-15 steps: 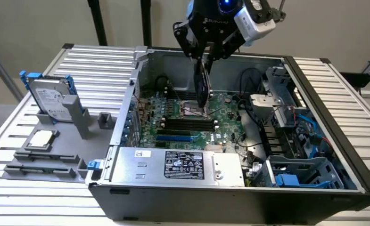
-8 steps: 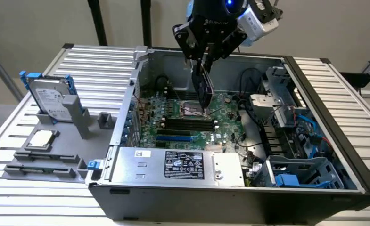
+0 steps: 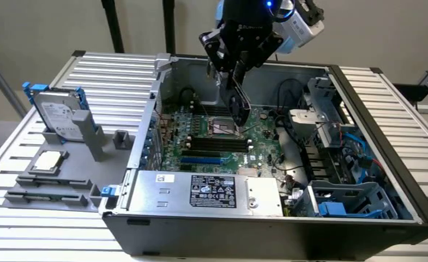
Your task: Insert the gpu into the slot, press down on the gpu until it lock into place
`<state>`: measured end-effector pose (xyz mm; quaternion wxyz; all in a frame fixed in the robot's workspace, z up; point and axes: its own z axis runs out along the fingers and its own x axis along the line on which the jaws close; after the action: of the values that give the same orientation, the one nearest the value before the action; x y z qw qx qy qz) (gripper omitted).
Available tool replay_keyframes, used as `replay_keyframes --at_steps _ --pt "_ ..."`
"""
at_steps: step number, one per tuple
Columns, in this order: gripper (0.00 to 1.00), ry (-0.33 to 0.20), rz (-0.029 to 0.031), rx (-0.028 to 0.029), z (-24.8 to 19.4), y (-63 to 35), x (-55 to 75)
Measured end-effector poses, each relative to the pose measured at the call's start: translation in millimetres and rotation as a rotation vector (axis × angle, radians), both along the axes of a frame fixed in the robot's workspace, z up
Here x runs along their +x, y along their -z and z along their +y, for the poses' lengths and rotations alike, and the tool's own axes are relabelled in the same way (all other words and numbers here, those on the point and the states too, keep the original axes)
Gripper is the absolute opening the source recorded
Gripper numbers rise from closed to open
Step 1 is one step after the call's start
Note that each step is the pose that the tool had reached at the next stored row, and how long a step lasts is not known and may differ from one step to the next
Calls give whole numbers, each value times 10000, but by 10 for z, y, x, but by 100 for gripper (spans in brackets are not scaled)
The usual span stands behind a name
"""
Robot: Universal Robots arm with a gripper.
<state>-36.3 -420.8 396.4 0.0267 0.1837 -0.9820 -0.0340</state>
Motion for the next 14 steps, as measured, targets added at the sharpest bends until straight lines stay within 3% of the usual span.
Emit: replay_keyframes --at_steps 7,14 --pt "26 -1281 -17 -2 0 31 0" --pt "26 -2545 -169 -11 0 80 0"
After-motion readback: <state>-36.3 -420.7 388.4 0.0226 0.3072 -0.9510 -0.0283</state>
